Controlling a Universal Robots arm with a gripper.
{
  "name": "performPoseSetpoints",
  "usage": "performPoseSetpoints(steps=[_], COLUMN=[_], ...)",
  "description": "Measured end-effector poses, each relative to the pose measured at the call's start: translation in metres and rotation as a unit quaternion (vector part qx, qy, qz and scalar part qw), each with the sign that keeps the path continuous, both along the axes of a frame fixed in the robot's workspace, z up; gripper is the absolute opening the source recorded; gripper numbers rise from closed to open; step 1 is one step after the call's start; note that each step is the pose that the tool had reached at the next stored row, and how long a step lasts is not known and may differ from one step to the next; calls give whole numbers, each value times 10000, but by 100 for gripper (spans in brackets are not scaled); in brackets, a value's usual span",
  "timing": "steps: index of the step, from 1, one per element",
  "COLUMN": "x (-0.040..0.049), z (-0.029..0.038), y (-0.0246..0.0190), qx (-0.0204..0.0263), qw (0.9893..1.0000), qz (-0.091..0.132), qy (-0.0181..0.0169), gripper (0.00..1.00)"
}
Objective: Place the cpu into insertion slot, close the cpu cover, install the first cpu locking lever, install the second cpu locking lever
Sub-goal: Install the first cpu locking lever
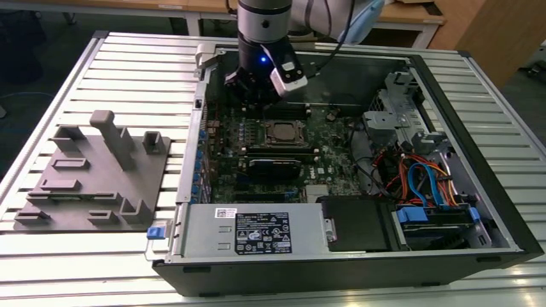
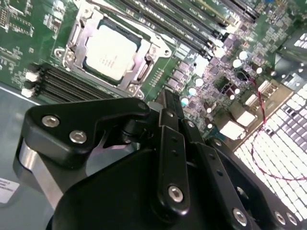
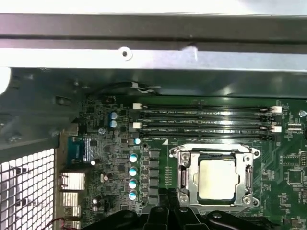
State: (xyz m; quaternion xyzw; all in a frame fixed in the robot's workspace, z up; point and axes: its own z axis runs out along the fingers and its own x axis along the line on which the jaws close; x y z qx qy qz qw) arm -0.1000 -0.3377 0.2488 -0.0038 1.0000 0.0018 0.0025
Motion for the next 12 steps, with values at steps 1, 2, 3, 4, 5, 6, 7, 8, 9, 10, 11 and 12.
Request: performPoseSetpoints(steps=[1, 2, 3, 4, 5, 6, 7, 8, 9, 10, 11, 12], x=[-6, -9, -9, -9, -9, -9, -9, -10, -12, -15, -19, -24], z=[0, 0, 1, 1, 3, 6, 11, 15, 21, 26, 31, 38], y=[5, 12, 33, 47, 61, 73, 82, 92, 101, 109, 118, 125], qx=[0, 0, 0, 0, 0, 0, 0, 0, -1, 0, 0, -1], qw=[10000, 10000, 10000, 10000, 10000, 10000, 10000, 10000, 10000, 10000, 10000, 10000], qz=[1, 4, 11, 13, 16, 18, 20, 21, 21, 22, 22, 22], qy=[0, 0, 0, -1, 0, 0, 0, 0, 0, 0, 0, 0], gripper=[10, 10, 10, 10, 10, 10, 10, 10, 10, 10, 10, 10])
